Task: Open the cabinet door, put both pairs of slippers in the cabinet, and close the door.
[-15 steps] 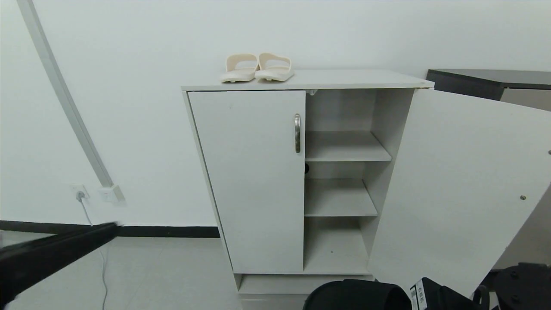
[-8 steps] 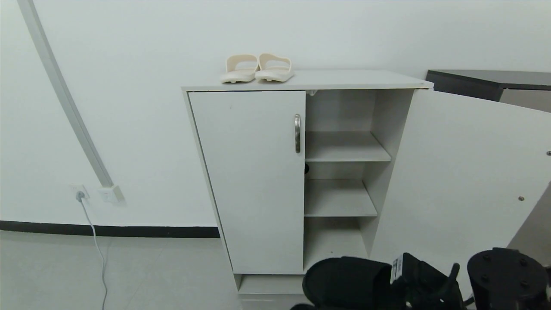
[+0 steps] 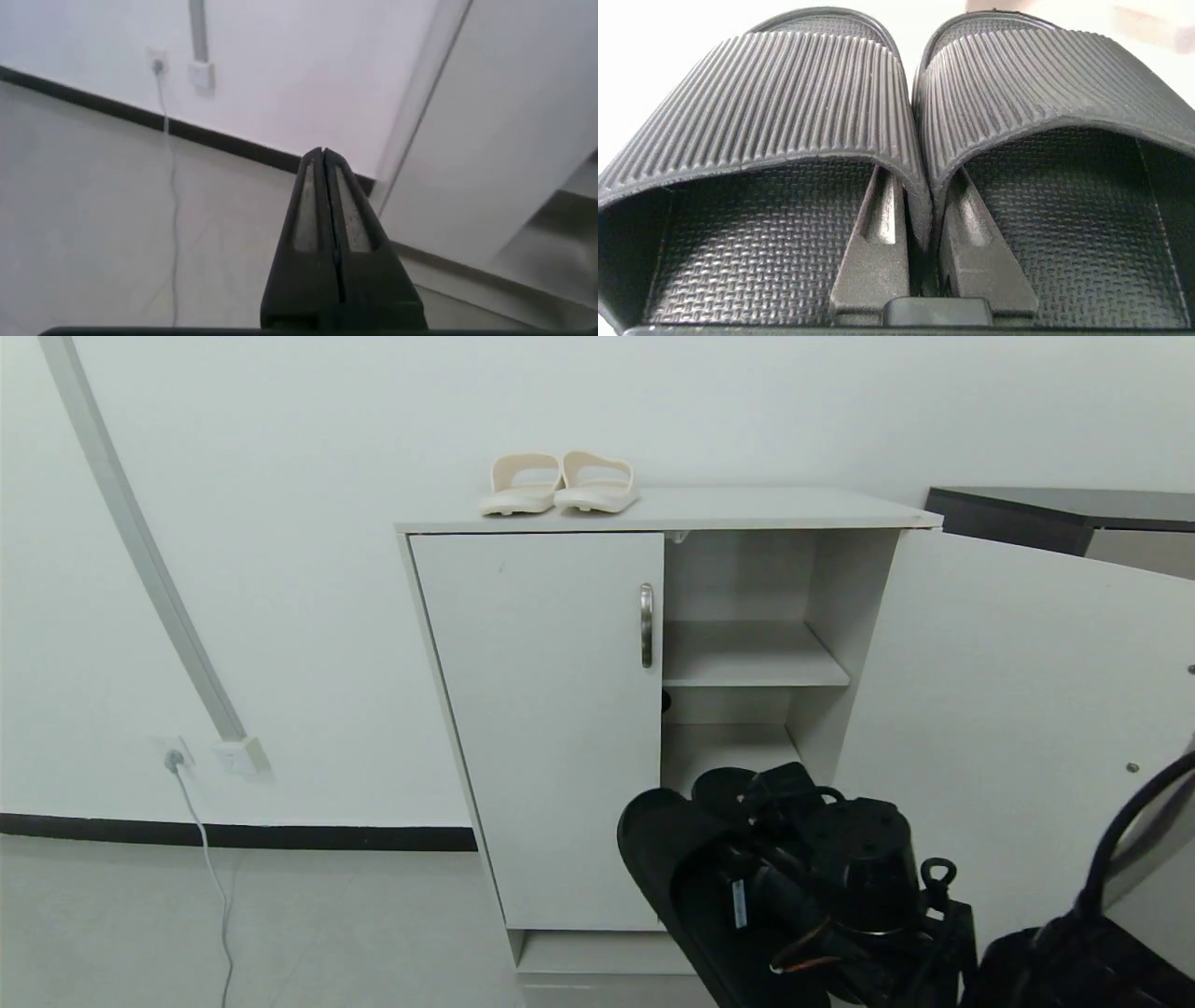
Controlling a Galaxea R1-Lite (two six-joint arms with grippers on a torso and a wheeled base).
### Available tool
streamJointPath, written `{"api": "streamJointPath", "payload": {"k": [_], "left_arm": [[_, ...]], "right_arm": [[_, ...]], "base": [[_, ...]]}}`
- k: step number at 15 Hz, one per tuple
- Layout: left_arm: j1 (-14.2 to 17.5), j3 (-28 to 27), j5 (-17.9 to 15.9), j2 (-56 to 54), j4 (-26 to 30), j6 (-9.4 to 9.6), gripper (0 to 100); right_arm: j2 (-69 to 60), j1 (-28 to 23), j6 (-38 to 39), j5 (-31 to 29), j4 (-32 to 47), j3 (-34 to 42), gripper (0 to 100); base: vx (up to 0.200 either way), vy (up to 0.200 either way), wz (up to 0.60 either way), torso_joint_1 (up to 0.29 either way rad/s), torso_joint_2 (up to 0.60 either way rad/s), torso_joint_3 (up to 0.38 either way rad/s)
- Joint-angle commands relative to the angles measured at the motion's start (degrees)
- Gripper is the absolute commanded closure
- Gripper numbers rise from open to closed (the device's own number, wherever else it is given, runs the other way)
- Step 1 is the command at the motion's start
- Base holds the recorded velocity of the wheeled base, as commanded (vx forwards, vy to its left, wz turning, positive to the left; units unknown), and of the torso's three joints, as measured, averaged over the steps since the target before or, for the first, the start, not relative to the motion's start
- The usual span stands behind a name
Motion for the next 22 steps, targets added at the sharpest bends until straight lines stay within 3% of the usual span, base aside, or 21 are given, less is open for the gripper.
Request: {"api": "streamJointPath", "payload": {"k": [1,3,5,6,7,8,9,10,12,13,14,15,16,19,22], "left_arm": [[5.3,3.4,-0.4,-1.9,0.0,2.01,100],[4.6,5.2,-2.5,-4.7,-1.2,1.40,100],[4.5,5.5,-8.7,-4.7,-2.0,2.45,100],[4.5,6.7,-17.0,-4.7,-4.6,2.89,100],[4.5,7.4,-20.1,-4.7,-6.3,2.89,100],[4.5,8.3,-26.4,-4.7,-8.7,2.89,100],[4.5,8.3,-29.6,-4.7,-9.0,2.63,100],[4.5,8.6,-30.7,-4.7,-9.5,3.24,100],[4.5,13.6,-25.6,-4.7,-17.9,7.72,100],[4.5,13.4,-24.1,-4.7,-16.8,8.08,100],[4.5,13.5,-24.3,-4.7,-17.1,7.90,100],[4.5,13.5,-27.1,-4.7,-17.1,6.58,100],[4.5,13.5,-27.9,-4.7,-17.1,6.41,100],[4.5,13.5,-28.0,-4.7,-17.2,6.32,100],[4.5,13.5,-27.9,-4.7,-17.2,6.23,100]], "right_arm": [[6.3,-2.7,0.4,-3.5,1.1,-5.2,100],[7.3,-4.8,0.6,-5.4,2.3,-6.8,100],[7.6,-4.9,0.6,-5.4,2.3,-6.9,100],[7.7,-4.9,0.6,-5.3,2.2,-6.9,100],[7.7,-4.9,0.6,-5.3,2.2,-6.9,100],[7.7,-4.9,0.6,-5.3,2.2,-6.9,100],[7.7,-4.9,0.6,-5.3,2.2,-7.0,100],[7.7,-4.9,0.6,-5.3,2.2,-7.1,100],[7.9,-4.9,0.6,-5.3,2.1,-7.3,100],[8.0,-4.9,0.6,-5.3,2.1,-7.6,100],[8.0,-4.9,0.6,-5.3,2.1,-7.6,100],[8.1,-4.9,0.6,-5.3,2.1,-8.0,100],[8.3,-4.9,0.6,-5.6,2.2,-9.8,100],[11.6,-4.9,0.6,-12.8,4.8,-19.5,100],[12.2,-4.8,7.5,-19.3,17.6,-26.7,100]], "base": [[0.000,0.000,0.00,0.000,0.00,0.000],[0.000,0.000,0.00,0.000,0.00,0.000],[0.000,0.000,0.00,0.000,0.00,0.000],[0.000,0.000,0.00,0.000,0.00,0.000],[0.000,0.000,0.00,0.000,0.00,0.000],[0.000,0.000,0.00,0.000,0.00,0.000],[0.000,0.000,0.00,0.000,0.00,0.000],[0.000,0.000,0.00,0.000,0.00,0.000],[0.000,0.000,0.00,0.000,0.00,0.000],[0.000,0.000,0.00,0.000,0.00,0.000],[0.000,0.000,0.00,0.000,0.00,0.000],[0.000,0.000,0.00,0.000,0.00,0.000],[0.000,0.000,0.00,0.000,0.00,0.000],[0.000,0.000,0.00,0.000,0.00,0.000],[0.000,0.000,0.00,0.000,0.00,0.000]]}}
